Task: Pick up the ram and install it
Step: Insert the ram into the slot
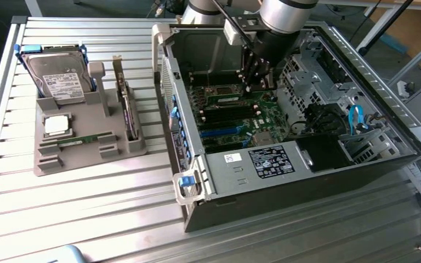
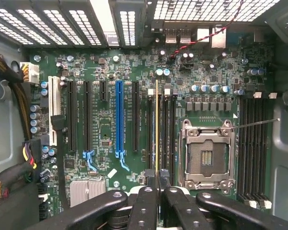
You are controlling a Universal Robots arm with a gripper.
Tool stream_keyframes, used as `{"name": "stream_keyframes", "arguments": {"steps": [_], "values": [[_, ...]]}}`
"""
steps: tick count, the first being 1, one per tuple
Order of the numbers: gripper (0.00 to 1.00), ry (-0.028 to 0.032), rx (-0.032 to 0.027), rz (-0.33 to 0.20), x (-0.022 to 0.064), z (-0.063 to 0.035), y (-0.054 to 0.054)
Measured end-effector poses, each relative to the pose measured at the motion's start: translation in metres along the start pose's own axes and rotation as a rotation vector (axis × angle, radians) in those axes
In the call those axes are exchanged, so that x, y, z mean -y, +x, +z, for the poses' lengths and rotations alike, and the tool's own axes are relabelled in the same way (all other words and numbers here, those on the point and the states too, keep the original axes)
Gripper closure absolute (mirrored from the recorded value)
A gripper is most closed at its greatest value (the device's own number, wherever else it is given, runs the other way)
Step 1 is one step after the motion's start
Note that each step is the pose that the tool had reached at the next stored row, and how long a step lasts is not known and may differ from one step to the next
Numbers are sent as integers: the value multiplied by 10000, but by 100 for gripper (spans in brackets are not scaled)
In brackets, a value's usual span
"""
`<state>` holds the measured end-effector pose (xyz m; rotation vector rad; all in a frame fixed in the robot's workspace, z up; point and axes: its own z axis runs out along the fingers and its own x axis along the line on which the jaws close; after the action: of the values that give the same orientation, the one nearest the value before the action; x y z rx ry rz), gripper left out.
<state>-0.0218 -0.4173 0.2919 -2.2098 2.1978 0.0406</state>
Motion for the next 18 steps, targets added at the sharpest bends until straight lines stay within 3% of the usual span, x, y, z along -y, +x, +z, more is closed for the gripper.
{"name": "stream_keyframes", "arguments": {"steps": [14, 18], "values": [[88, -1, 0, -17, 1, 0, 0], [88, 0, 1, -17, 35, 1, 0]]}}
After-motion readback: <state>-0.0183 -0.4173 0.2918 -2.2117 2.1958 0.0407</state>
